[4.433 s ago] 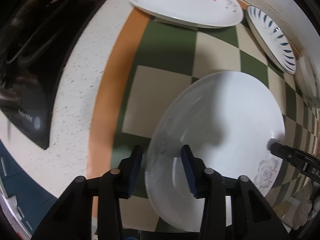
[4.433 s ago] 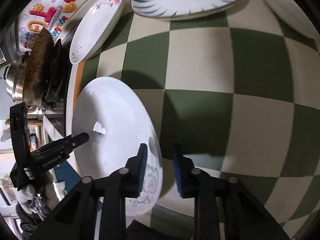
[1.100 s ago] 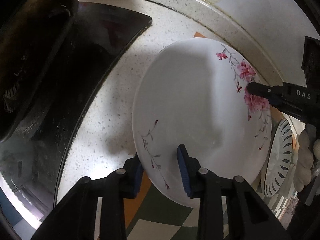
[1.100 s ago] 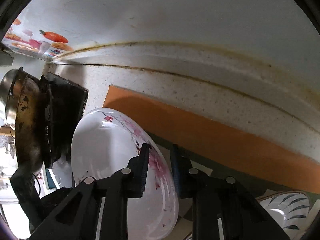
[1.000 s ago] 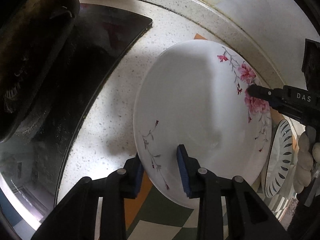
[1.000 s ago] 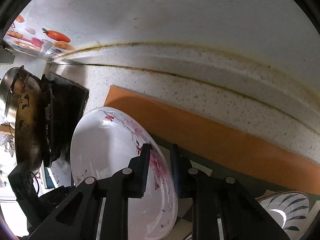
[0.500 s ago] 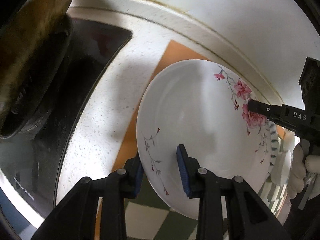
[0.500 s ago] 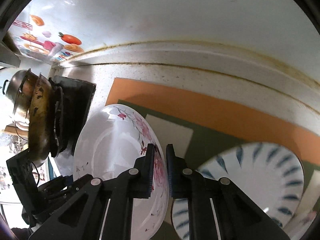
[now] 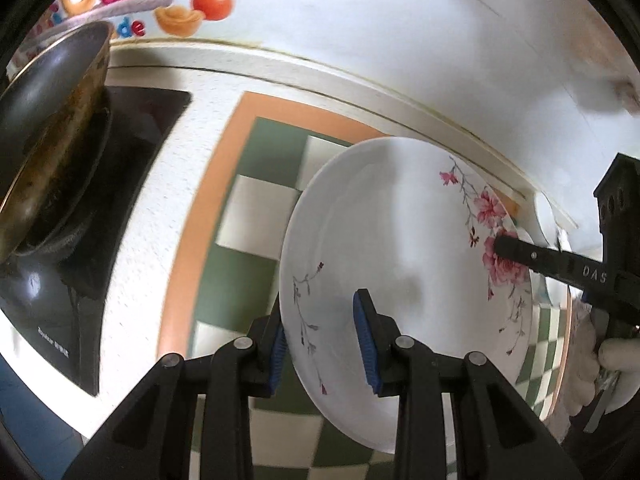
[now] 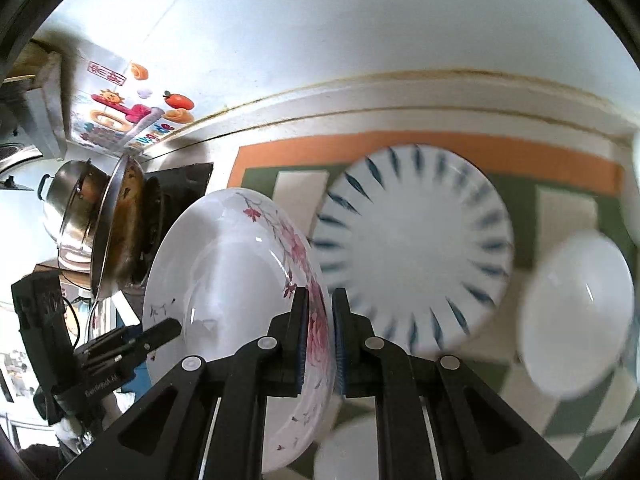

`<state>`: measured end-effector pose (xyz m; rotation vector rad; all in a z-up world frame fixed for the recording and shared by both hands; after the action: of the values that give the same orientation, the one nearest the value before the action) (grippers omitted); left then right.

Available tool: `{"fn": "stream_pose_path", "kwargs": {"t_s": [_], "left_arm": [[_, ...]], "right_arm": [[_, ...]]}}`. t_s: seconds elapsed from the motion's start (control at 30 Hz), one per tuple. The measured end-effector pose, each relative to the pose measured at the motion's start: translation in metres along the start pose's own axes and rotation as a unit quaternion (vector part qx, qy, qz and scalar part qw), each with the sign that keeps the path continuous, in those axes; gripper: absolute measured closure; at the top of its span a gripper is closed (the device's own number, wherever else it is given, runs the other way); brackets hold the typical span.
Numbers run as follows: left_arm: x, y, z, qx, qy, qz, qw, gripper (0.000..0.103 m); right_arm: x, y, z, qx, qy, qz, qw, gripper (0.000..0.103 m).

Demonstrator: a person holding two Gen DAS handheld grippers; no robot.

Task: Organize plates and bowls
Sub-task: 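Carry the pink-flowered plate with both tools and lower it onto the white plate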

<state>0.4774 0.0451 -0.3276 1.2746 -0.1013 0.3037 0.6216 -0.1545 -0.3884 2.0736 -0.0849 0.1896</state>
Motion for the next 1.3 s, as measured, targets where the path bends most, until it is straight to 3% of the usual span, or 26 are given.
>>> {"fn": "stream_pose_path", "kwargs": {"t_s": [0.13,0.3,0.67,0.9,1.3], "left_arm": [[-0.015,0.011,0.031,-0.010,-0.024,-0.008,0.9996,0.075],[-0.039,-0.003,0.054,-0.021,-0.047,-0.032,0.9981,0.075],[-0.094,-0.059,0.102,-0.013,-0.105,-0.108,0.9886,0.075],[-0.112,-0.085,0.108,0.016,-0.128,-0.136,0.9822,0.075],[-0.105,-0.083,0.107,0.048,-0.127,-0.142,0.9806,0.074]], "right_arm": [[-0.041,0.031,0.027,0.000,-0.022,0.013,1.000,0.089],[-0.093,0.055,0.066,-0.008,-0.055,0.024,0.998,0.089],[-0.182,0.049,0.150,-0.012,-0.127,0.009,0.992,0.089],[-0.196,0.034,0.170,-0.020,-0.139,0.001,0.990,0.089],[-0.196,0.033,0.168,-0.019,-0.123,-0.008,0.992,0.090]]}}
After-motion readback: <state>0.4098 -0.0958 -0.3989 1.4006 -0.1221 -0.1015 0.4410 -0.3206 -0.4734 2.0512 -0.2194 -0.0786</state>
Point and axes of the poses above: each gripper's, at about its wrist camera, not at the fingertips, and y roughly against the way its jaws point, z to its right, x to its top, the point moved 7 cm from there along -y, roughly the way its jaws point, and after that the axes turned 2 degrees about -x, right-handed, at the moved point
